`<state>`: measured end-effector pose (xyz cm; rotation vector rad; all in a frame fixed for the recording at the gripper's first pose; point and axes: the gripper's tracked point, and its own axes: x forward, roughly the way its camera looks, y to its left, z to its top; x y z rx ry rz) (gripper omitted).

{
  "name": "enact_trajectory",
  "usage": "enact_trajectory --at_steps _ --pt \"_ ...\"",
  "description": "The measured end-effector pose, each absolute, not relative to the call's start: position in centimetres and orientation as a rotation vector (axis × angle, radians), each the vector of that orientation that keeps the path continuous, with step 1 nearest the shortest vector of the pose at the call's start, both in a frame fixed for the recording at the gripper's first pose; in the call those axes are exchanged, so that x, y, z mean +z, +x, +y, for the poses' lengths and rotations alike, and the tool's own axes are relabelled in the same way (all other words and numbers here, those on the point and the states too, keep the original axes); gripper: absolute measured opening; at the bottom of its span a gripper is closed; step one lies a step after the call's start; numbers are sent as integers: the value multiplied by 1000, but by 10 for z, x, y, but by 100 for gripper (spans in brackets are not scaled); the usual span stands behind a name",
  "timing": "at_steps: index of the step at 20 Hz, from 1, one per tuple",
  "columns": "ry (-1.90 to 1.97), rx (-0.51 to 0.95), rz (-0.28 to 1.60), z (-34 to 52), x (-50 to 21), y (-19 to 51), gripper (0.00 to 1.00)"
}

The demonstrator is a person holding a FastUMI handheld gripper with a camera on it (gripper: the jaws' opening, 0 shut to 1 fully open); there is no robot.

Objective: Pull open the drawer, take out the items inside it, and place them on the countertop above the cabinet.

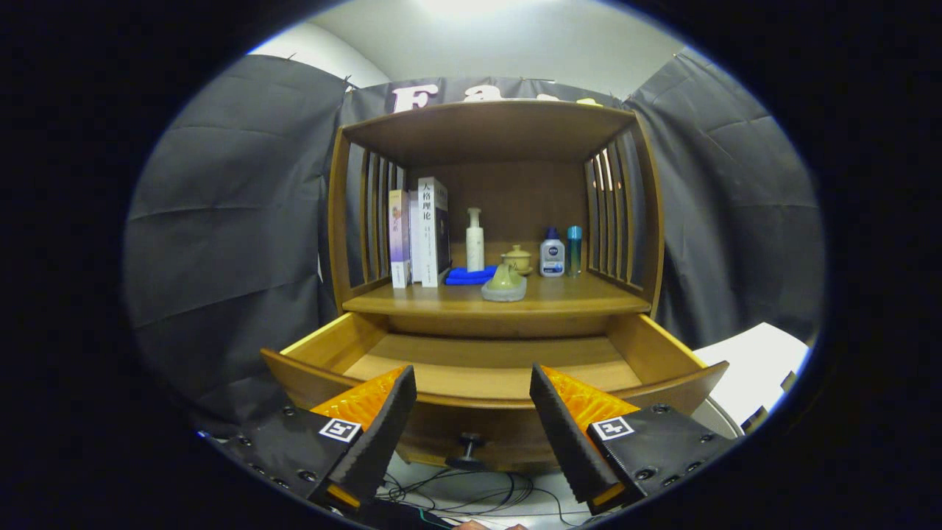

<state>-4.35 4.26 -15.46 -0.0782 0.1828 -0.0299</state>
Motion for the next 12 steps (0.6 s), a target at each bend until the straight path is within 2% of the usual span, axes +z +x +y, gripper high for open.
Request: enact_trajectory --at_steps 7,12 --pt "-136 -91 290 28 -201 -44 98" --pt "-167 -98 275 32 -205 -43 97"
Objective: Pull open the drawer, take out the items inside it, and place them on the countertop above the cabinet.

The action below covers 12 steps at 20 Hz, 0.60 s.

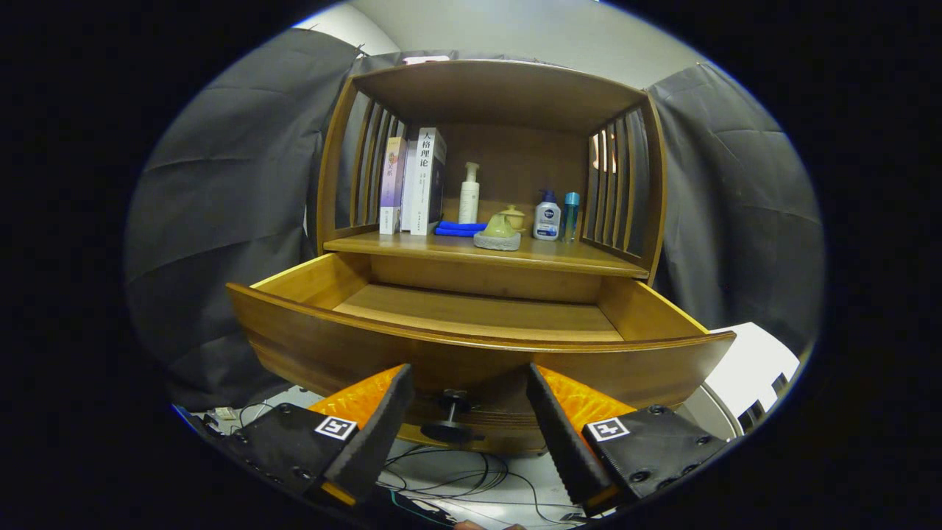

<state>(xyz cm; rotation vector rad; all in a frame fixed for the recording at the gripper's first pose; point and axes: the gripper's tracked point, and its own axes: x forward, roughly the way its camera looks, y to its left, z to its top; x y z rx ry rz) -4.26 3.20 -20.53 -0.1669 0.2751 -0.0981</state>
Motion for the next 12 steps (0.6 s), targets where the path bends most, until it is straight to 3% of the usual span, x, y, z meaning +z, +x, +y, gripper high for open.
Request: enact_trajectory --at_steps 12 --pt "-197 -145 215 22 -199 8 100"
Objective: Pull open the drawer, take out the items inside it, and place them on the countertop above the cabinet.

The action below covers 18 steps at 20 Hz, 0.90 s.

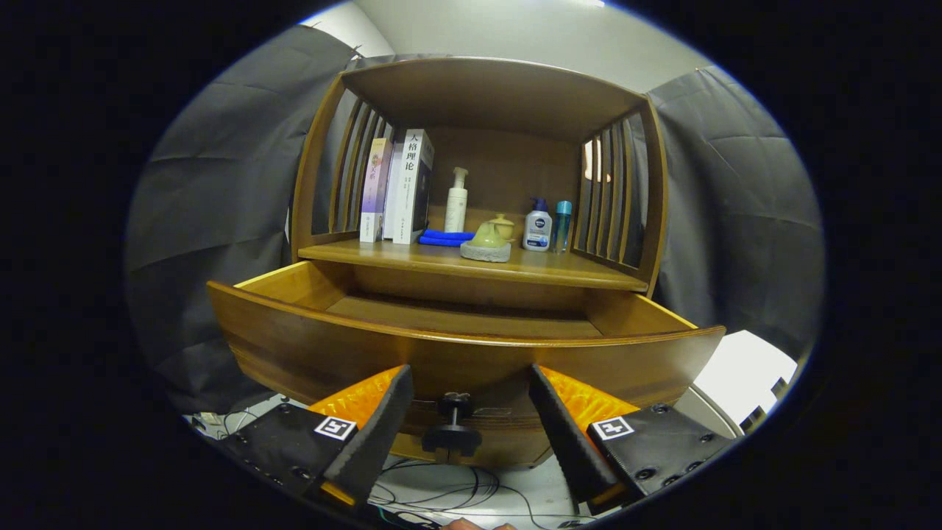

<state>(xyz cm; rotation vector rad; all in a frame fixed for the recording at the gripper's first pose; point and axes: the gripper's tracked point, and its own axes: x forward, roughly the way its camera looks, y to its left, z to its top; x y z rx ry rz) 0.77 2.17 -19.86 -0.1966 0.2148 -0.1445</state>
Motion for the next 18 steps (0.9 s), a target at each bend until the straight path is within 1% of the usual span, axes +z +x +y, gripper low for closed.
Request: enact_trajectory --at_steps 1,18 --pt "-192 -146 236 21 -205 15 100" --pt "-174 -164 222 8 -202 125 100"
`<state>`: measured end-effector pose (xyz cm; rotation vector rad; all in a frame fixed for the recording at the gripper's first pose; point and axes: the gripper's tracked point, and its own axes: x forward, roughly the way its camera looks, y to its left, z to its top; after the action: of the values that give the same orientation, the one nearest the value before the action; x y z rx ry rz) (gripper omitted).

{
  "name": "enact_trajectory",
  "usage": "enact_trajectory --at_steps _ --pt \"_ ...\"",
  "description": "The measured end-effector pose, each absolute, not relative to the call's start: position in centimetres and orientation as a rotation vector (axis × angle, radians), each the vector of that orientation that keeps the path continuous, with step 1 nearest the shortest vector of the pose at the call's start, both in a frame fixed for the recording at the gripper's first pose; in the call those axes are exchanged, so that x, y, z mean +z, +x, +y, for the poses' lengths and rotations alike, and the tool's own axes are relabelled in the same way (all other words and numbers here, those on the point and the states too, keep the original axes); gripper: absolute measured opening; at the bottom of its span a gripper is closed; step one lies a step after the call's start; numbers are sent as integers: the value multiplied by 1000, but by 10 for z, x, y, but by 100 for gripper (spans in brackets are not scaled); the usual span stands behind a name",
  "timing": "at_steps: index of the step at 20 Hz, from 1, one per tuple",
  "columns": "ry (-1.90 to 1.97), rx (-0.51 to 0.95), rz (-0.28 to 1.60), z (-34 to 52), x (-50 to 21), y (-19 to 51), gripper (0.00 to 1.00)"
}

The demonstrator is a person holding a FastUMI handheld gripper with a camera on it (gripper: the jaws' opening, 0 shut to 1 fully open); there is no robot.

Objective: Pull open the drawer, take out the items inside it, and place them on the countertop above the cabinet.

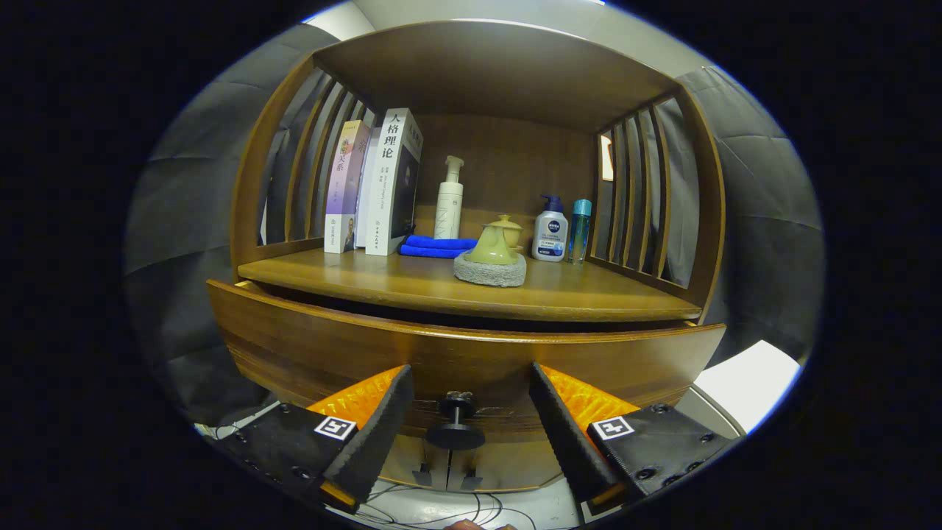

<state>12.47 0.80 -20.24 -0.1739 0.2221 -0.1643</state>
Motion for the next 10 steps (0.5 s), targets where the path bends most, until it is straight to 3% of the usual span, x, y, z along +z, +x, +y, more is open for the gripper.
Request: enact_trajectory --at_steps 10 --pt "-178 -164 215 3 -205 152 100"
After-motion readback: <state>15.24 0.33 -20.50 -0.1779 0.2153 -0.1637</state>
